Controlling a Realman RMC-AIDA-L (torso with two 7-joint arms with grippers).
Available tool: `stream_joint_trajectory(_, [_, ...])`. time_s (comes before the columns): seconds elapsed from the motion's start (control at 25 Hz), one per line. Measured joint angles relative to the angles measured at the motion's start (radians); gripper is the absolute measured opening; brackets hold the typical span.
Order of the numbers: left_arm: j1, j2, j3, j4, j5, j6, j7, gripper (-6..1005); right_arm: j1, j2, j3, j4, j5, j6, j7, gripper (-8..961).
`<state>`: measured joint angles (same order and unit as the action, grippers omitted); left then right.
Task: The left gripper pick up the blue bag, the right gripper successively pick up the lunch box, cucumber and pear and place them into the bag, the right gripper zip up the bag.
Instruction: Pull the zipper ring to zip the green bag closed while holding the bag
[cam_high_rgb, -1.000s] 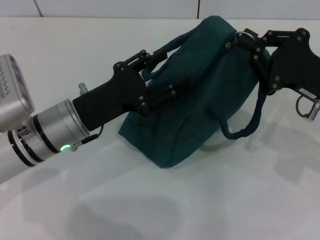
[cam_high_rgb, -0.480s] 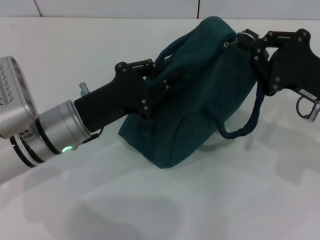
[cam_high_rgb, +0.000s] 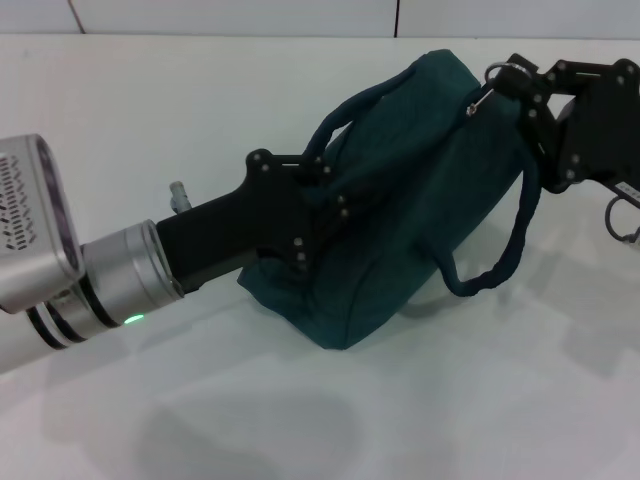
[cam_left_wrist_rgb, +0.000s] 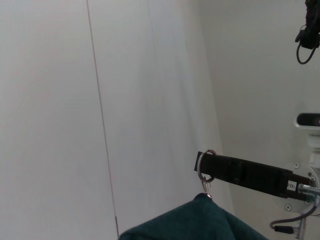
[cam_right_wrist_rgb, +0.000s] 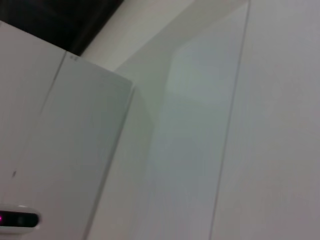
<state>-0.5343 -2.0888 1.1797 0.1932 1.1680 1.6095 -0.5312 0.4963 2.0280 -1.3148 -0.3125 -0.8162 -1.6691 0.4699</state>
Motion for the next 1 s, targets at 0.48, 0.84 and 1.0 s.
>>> stream_joint_trajectory(0.48, [0.045, 0.030, -0.002, 0.098, 0.002, -0.052, -0.089, 107, -0.028, 0.000, 0.001, 0.058, 0.072, 0.009, 0.005, 7])
stream_joint_trajectory(0.84, [0.017, 0.042, -0.023, 0.101, 0.007, -0.115, -0.151, 88, -0.043, -0.001, 0.002, 0.104, 0.120, 0.013, 0.007, 6])
stream_joint_trajectory(1.0, [0.004, 0.038, -0.020, 0.102, 0.029, -0.123, -0.150, 66, -0.042, 0.000, -0.003, 0.104, 0.122, 0.014, 0.007, 6])
